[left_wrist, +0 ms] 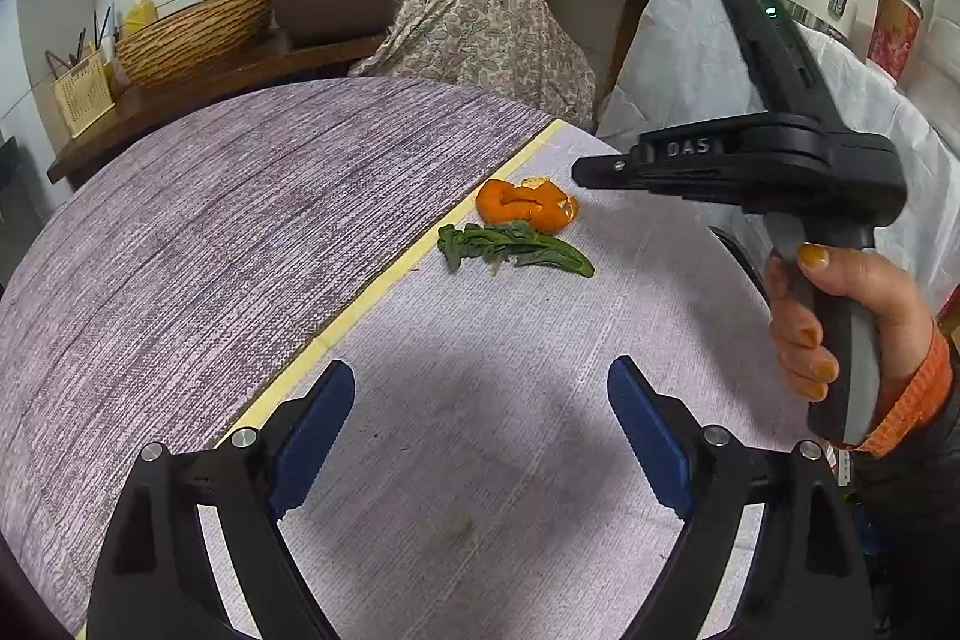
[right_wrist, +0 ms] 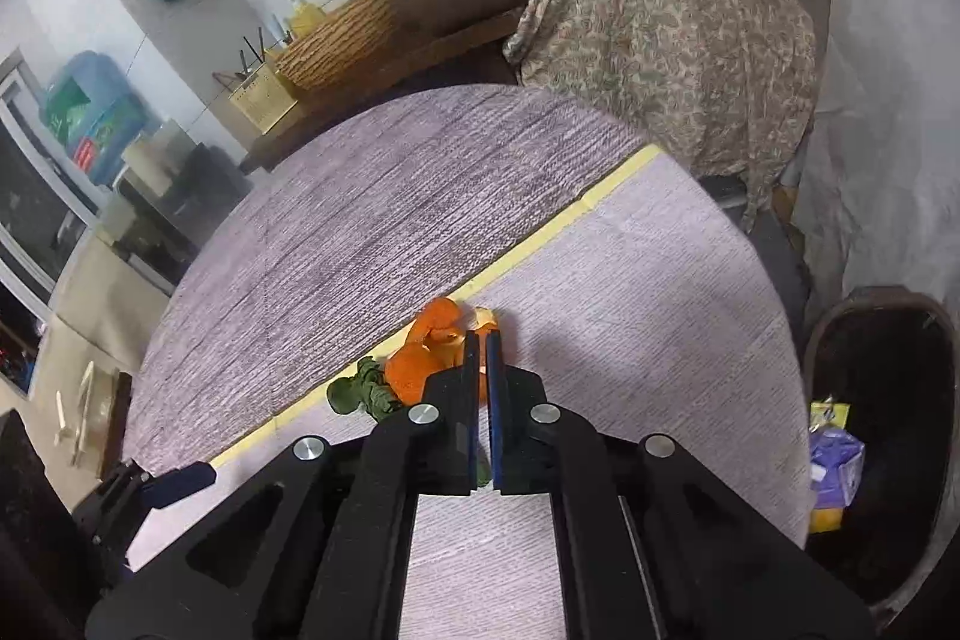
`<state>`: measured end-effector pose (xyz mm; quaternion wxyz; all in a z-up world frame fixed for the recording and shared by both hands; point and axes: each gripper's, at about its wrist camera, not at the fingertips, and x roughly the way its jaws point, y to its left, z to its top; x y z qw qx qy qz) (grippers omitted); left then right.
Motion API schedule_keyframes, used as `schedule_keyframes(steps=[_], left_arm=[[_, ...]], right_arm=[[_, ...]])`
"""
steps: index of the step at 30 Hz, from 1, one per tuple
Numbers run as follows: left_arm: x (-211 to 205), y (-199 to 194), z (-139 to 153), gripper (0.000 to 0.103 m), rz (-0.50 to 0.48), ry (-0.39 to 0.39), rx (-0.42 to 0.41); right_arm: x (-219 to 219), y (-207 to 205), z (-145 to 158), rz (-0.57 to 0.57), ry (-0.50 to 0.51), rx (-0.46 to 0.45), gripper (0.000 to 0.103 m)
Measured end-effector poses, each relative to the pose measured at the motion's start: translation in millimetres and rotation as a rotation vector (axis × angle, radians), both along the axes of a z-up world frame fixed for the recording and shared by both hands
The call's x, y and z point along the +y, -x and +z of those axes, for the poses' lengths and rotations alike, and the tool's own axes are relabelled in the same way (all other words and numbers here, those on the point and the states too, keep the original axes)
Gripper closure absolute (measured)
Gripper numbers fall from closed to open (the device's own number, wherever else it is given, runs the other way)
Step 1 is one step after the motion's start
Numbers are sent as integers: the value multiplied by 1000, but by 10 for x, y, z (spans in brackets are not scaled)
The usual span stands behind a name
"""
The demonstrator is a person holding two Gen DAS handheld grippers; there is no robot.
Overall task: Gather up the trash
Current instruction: 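Grasp the orange peel with the right tool and lift it, then grasp the green vegetable stem with the left tool while the right tool holds the orange peel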
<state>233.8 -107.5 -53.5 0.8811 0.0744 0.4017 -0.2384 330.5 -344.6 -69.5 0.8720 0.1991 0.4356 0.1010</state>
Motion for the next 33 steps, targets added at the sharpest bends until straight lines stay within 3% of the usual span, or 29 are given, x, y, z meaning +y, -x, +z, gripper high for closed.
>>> schedule_keyframes(steps=[7,8,11,16,19,21,23,27,33], left_arm=[[4,15,-47,18,2,-14,7],[5,13,-53,18,3,-14,8],[15,1,-64,18,7,-9,12],[-7,-13,-66,18,8,-9,10],[-34,-30,-65,18,11,-14,4],[-58,-64,-67,18,16,-22,-4],[-93,-106,-71,18,13,-27,-7],[-191,-188,-57,18,-7,-64,-47],[-430,-397,-65,18,-144,-169,-100]], right_arm=[[-35,-88,-148,-27,-52,51,93],[-48,-91,-151,-33,-64,52,86],[-87,-93,-137,-55,-103,40,50],[-45,-126,-196,-27,-138,62,53],[2,-160,-259,-32,-141,85,69],[24,-179,-300,-22,-170,96,86],[17,-142,-286,-26,-182,74,87],[-21,7,-94,-26,-110,-12,87],[-213,248,109,-27,-3,-65,87]])
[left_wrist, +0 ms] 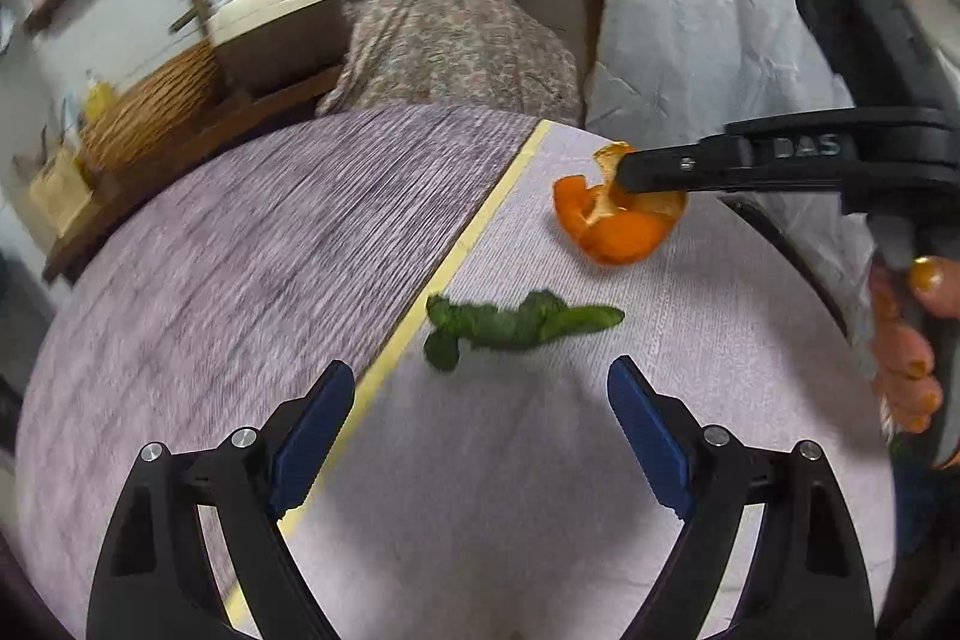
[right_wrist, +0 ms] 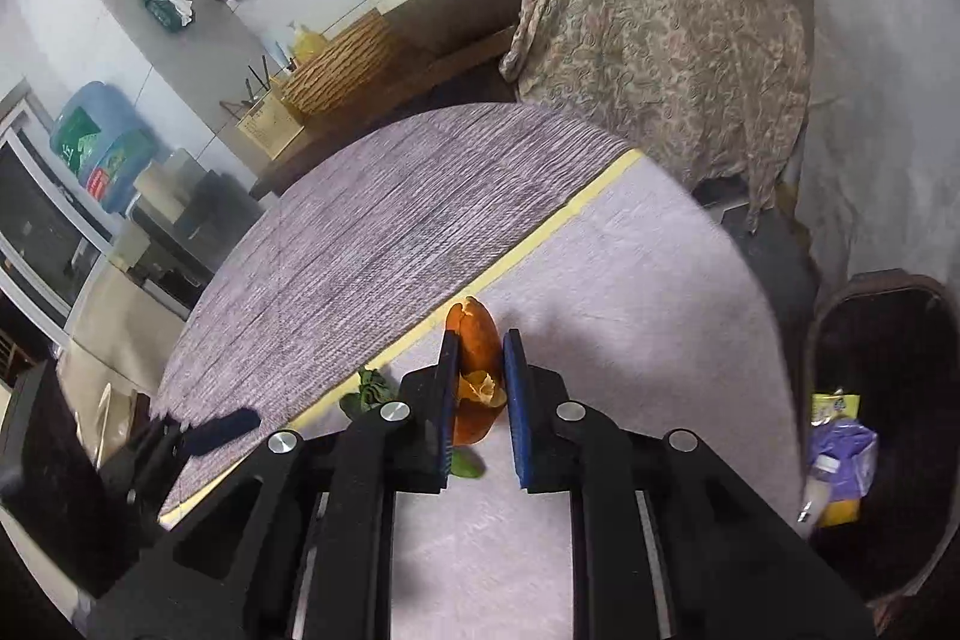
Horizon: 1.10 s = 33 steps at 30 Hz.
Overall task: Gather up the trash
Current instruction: 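Grasp the green vegetable stem with the left tool while the right tool holds the orange peel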
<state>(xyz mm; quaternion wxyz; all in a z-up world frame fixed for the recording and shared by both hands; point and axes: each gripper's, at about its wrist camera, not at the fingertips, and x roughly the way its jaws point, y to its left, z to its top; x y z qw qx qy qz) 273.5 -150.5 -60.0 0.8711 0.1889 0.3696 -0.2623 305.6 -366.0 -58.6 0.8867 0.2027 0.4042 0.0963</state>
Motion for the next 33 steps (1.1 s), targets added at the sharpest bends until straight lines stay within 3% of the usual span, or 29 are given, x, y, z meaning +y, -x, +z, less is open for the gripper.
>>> schedule_keyframes(steps=[4,8,11,12,15,20,26,33], left_arm=[[-128,-132,-52,26,-122,-84,-16],[-167,-107,-83,27,-233,-82,4],[-239,-105,-201,28,-254,-140,10],[-270,-130,-260,37,-244,-167,15],[-256,-199,-277,52,-225,-109,71],[-224,-148,-284,67,-202,-108,54],[-25,-83,-148,92,-114,35,86],[39,112,-94,94,-66,93,73]], right_arm=[[-115,142,10,5,40,-5,87],[-211,255,1,5,48,-12,87],[-253,314,7,1,48,-21,87],[-266,330,9,-1,43,-23,87],[-279,376,31,-6,44,-33,87],[-293,480,74,-7,45,-49,87],[-242,638,107,-1,71,-73,87],[-221,871,131,9,58,-97,87]])
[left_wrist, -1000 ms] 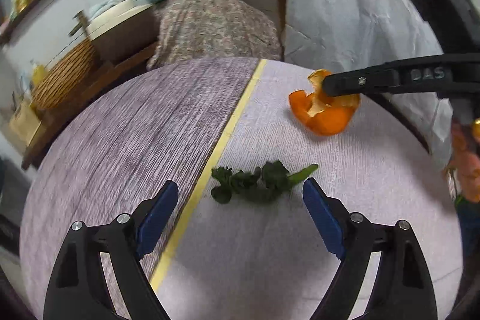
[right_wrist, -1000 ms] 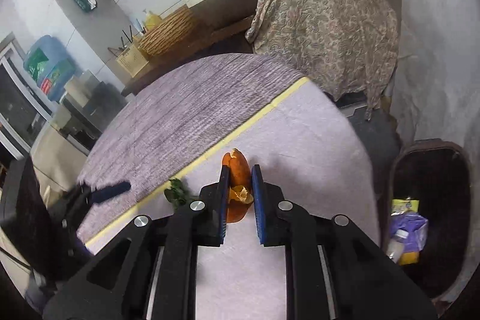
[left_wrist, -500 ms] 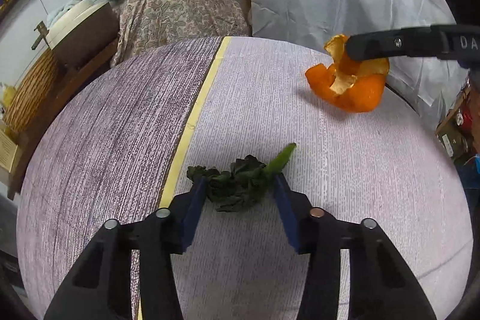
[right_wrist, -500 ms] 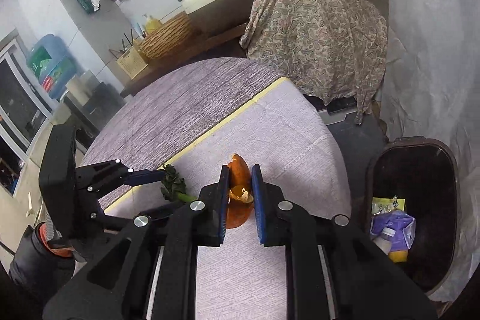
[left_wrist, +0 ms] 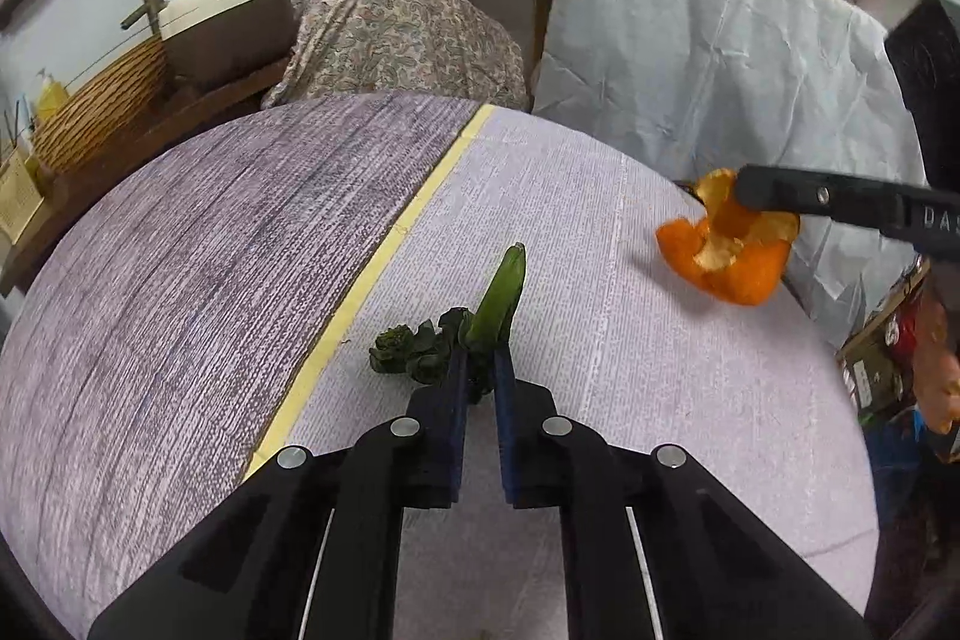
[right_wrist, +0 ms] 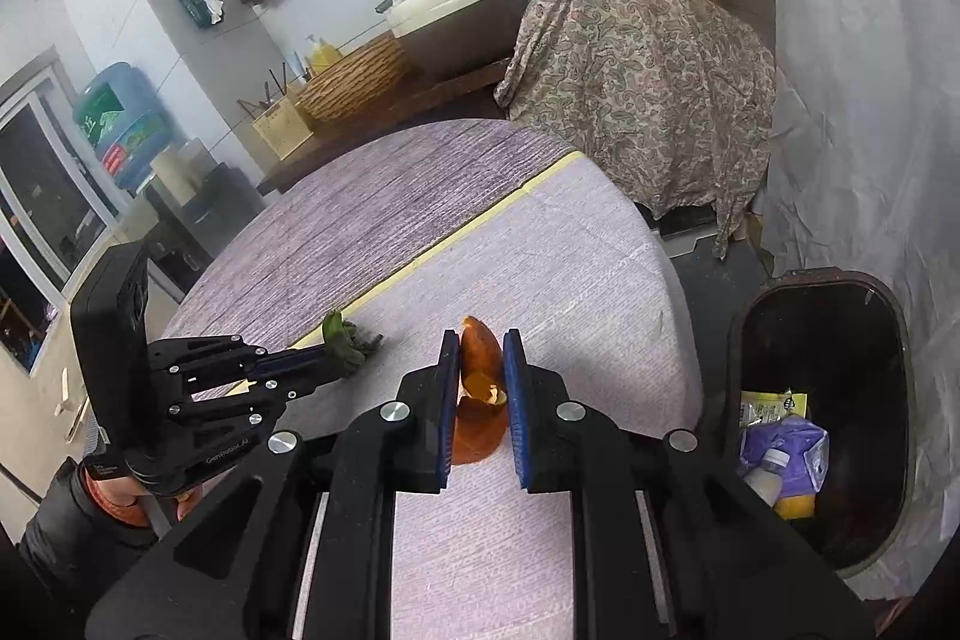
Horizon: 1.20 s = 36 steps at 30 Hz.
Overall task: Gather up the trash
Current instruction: 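Grasp the green vegetable stem with the left tool while the right tool holds the orange peel, then carry the orange peel with the right tool toward the black bin while the left tool holds the stem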
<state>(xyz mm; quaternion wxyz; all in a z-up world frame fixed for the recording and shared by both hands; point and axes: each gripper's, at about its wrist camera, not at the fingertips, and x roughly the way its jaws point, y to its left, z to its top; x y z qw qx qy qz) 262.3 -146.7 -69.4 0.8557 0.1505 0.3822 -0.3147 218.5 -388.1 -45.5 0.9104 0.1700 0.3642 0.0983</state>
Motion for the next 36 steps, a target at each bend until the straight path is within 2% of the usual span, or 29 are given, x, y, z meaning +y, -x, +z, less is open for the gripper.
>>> schedule_keyframes(steps=[5,6,17,19,21,24,28,31,36], left_arm=[[81,61,155,95,55,87,11],[84,92,198,100,52,99,8],[138,471,539,100,10,202,-30],[164,467,532,100,20,193,-40],[142,441,487,100,23,146,-65],[122,415,449,101,21,163,-32],[63,507,501,101,10,165,-56],[46,529,479,101,19,148,-71],[43,510,419,101,27,163,-39]], right_arm=[[-4,156,67,11,5,-28,87],[-10,196,74,13,3,-31,87],[-47,595,192,22,27,-63,87],[-72,660,213,22,31,-69,87],[-99,699,232,19,30,-75,89],[-138,759,268,15,21,-89,90],[-139,787,276,22,37,-88,90],[-186,769,176,8,36,-74,89],[-329,801,-5,-38,13,-44,89]])
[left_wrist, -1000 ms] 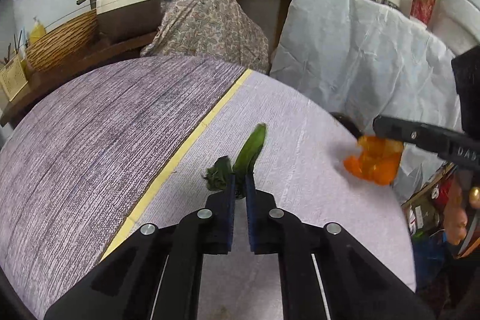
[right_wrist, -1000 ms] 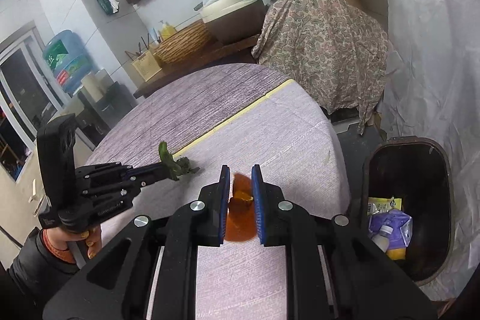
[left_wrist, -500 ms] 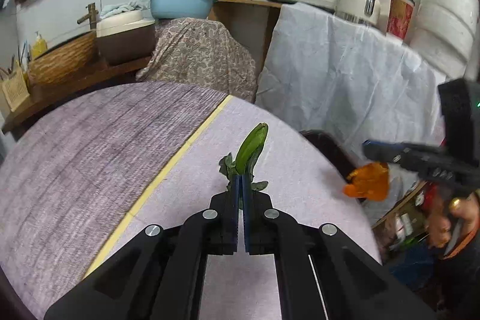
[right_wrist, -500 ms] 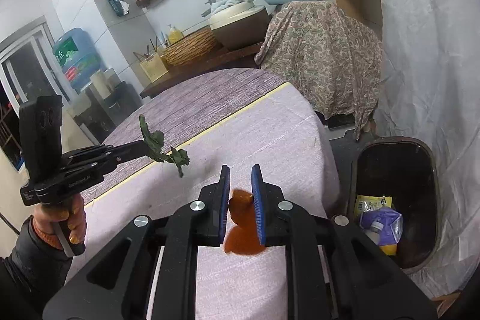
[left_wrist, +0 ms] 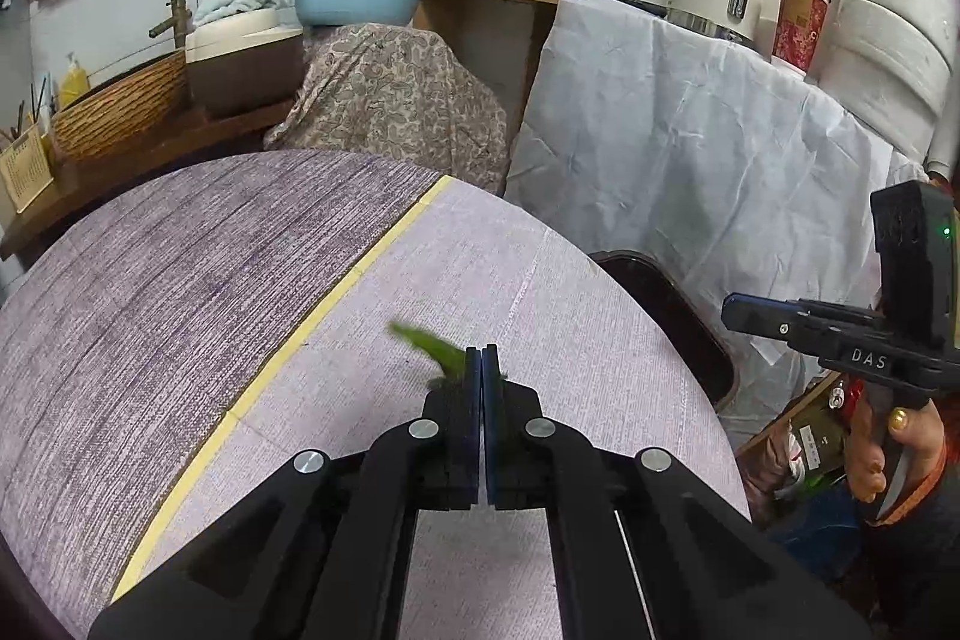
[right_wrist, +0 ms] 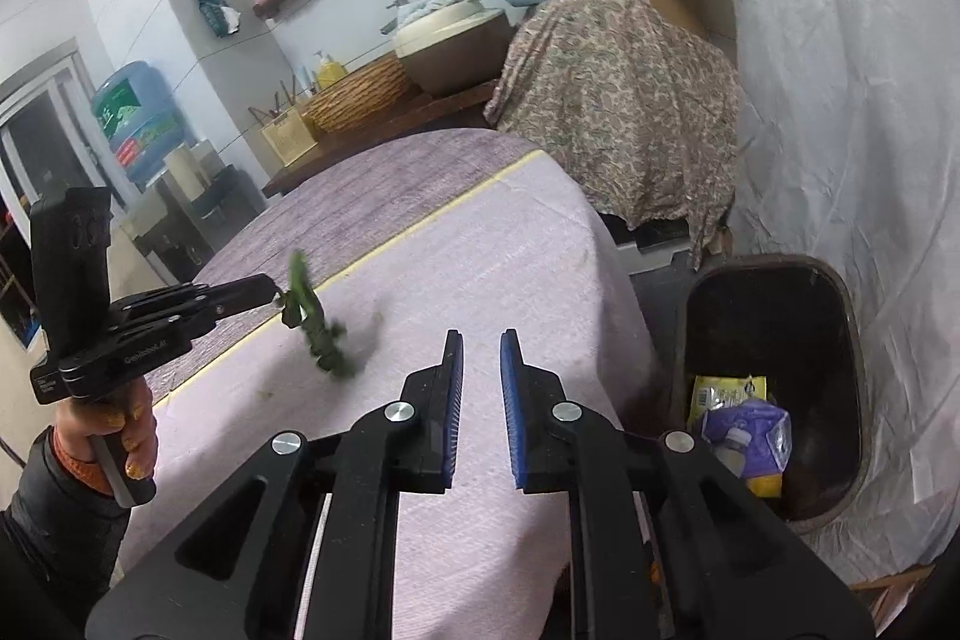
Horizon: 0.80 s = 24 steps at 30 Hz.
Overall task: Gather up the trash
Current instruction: 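Carry the orange peel with the right tool toward the black bin while the left tool holds the stem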
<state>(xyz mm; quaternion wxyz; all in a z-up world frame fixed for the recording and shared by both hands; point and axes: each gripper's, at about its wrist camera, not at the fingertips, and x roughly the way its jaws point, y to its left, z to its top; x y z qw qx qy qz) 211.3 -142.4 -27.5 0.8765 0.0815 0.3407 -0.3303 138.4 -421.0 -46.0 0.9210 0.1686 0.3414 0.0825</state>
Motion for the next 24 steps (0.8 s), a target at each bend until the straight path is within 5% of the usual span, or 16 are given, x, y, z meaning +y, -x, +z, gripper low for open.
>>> schedule_keyframes(steps=[2,6,14,18,19,24], left_arm=[[-29,24,-5,101,-10,1,-1],[-84,106,-28,101,-34,-2,-5],[-141,175,-159,101,-63,-22,24],[-160,151,-264,101,-72,-30,56],[-169,130,-303,101,-68,-35,74],[-223,43,-506,101,-65,-77,136]], right_arm=[[-65,21,-58,-24,4,9,86],[-287,161,-214,-137,50,1,53],[-985,840,-984,-529,113,12,52],[-1323,1238,-1906,-795,170,99,52],[-1420,1272,-2335,-818,168,184,51],[-1474,1150,-4078,-664,149,523,51]])
